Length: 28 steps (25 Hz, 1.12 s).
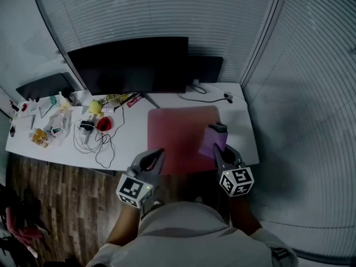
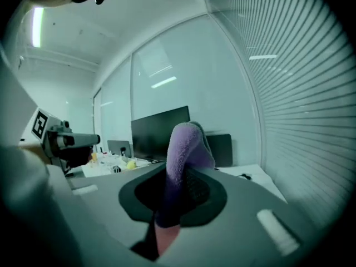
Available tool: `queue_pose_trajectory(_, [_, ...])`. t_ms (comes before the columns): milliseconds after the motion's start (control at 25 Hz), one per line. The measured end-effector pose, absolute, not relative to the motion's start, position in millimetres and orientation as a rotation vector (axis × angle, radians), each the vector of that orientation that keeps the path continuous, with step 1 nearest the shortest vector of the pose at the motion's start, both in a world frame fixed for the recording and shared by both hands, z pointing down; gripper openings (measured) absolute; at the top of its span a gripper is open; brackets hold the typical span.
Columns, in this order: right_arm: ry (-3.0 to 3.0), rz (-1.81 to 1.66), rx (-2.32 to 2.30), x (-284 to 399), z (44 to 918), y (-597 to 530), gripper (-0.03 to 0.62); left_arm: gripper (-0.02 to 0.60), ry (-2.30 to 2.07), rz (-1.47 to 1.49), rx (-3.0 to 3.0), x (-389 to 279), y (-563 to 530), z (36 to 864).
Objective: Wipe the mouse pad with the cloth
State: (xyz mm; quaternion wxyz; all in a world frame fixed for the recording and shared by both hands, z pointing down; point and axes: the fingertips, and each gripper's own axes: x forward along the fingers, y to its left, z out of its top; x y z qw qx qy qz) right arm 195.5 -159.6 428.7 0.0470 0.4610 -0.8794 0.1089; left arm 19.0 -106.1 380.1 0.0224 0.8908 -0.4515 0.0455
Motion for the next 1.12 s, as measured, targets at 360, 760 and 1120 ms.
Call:
queue_pose_trajectory(360, [-2.746, 0.206, 1.256, 120.2, 400.3, -158.1, 0.043, 0.003, -1.459, 0.111, 2.717, -34.1, -106.2, 379.3])
queue_pose_trajectory(760, [-2.764, 0.228, 1.193, 102.6, 399.4, -163.7, 0.043, 0.003, -1.451, 0.076, 2.722, -43.8, -116.0, 371.7])
queue_pose_trajectory(1120, [-2.778, 0.289, 1.191, 106.8, 401.6, -162.6, 0.044, 0.003, -1.438, 0.067, 2.721, -29.2, -116.4, 368.8])
